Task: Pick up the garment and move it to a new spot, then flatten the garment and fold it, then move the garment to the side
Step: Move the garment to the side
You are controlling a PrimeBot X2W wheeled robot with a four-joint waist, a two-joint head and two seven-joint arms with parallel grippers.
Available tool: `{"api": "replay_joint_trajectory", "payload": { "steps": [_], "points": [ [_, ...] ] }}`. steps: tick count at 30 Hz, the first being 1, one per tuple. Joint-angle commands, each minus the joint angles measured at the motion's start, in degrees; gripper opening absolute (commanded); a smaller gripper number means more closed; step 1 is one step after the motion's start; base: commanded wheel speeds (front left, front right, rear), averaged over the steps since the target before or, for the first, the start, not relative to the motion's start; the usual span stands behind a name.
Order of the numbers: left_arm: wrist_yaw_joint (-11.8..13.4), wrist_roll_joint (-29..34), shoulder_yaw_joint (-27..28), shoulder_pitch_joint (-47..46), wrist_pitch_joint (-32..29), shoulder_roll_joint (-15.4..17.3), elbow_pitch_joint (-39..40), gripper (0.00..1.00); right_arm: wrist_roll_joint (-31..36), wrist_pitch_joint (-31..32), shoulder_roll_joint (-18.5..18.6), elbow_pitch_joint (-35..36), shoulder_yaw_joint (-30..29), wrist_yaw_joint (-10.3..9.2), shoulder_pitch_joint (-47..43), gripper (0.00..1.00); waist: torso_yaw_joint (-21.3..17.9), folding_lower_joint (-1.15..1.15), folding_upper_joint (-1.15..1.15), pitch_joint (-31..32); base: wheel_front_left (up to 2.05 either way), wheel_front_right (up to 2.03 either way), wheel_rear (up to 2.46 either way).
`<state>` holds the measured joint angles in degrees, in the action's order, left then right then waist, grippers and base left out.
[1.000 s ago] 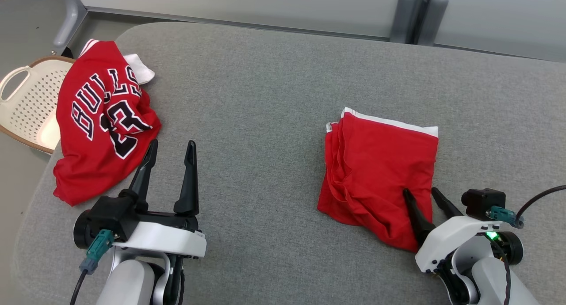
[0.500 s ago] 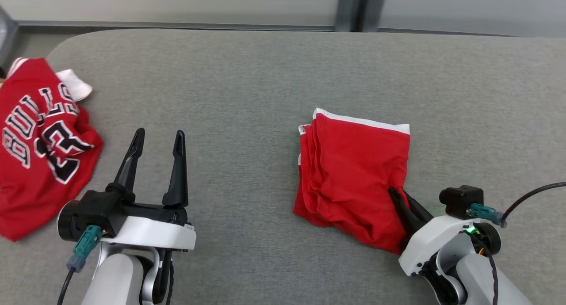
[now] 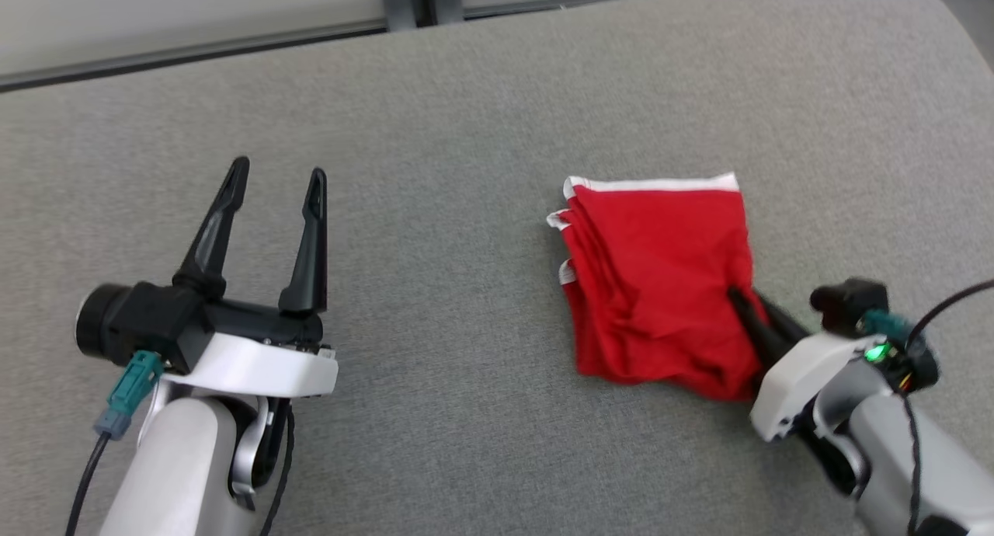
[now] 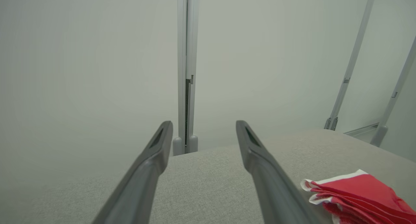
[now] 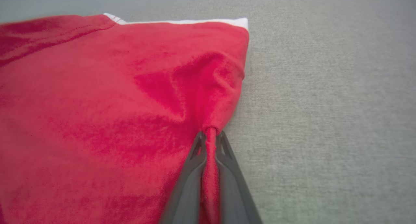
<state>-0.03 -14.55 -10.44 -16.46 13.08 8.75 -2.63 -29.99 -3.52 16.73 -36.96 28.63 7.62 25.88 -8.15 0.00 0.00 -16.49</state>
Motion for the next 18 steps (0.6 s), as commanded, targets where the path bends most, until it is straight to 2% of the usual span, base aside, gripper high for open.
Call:
{"api": "replay_joint_trajectory", "payload": {
  "steps": [1, 5, 10, 18],
  "points": [
    [-0.45, 0.45, -0.18, -1.82, -0.32, 0.87, 0.88, 1.00, 0.80, -0.17, 2.03, -0.50, 0.73, -0.21, 2.77, 0.00, -2.47, 0.00, 0.00, -3.19, 0.00, 0.00, 0.00],
    [-1.10, 1.54, -1.36, -4.53, -1.75, 1.61, 3.84, 1.00, 1.15, -0.20, 7.00, -2.02, 2.99, -0.20, 8.90, 0.00, -3.04, 0.00, 0.00, -7.00, 0.00, 0.00, 0.00],
    [-1.85, 2.55, -2.65, -7.84, -3.50, 2.42, 8.37, 1.00, 0.81, -1.77, 12.96, -6.54, 2.44, -0.19, 16.02, 0.00, -2.51, 0.00, 0.00, -11.45, 0.00, 0.00, 0.00],
    [-2.70, 4.29, -4.57, -11.90, -6.79, 3.69, 15.77, 1.00, 1.32, -3.64, 19.19, -14.35, 0.01, -0.19, 25.49, 0.00, -1.10, 0.00, 0.00, -17.41, 0.00, 0.00, 0.00]
  ]
}}
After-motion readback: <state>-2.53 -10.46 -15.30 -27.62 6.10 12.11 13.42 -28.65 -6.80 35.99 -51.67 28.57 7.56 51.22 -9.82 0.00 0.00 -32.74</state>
